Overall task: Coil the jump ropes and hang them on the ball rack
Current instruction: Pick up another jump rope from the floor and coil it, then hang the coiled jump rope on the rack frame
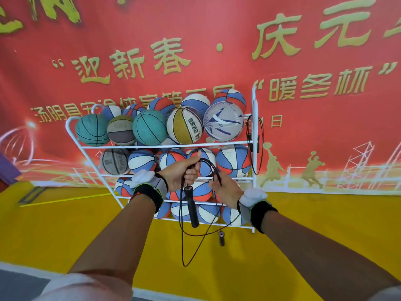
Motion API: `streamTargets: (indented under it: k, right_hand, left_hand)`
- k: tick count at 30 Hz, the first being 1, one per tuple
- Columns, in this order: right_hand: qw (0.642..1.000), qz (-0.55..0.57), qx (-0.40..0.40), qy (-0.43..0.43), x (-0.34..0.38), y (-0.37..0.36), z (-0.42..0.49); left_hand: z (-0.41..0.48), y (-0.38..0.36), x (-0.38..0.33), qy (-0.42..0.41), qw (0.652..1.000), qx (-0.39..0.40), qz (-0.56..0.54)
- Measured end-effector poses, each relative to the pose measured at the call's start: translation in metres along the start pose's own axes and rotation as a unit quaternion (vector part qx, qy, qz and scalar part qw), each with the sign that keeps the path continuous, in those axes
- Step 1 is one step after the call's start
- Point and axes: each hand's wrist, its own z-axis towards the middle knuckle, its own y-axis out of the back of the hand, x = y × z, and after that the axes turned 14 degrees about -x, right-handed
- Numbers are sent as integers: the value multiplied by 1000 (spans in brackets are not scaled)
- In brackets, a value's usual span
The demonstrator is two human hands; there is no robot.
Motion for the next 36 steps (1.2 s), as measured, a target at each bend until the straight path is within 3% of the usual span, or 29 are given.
streamTargets:
  k: [3,10,16,24,32,36]
  right_hand:
    - [999,39,-8,-21,-7,23,19]
    - [979,-125,-7,160,-20,94,57]
    - [948,-212,22,236,-24,115,85]
    - [954,-246,83,150,-56,144,163]
    - [971,-231,38,49,-82,186,272]
    - [980,-194,-8,44,-83,202,325]
  left_hand:
    - [12,-16,-5,-8,1000,-21,9]
    - [48,-33,6,-30,970,-119,209]
    - [80,-87,2,-9,986,-53,159]
    - [177,-119,-18,-53,979,-43,193]
    - [293,-129,-56,-54,988,-41,139]
    - [341,-132,-90,-51,990,-22,129]
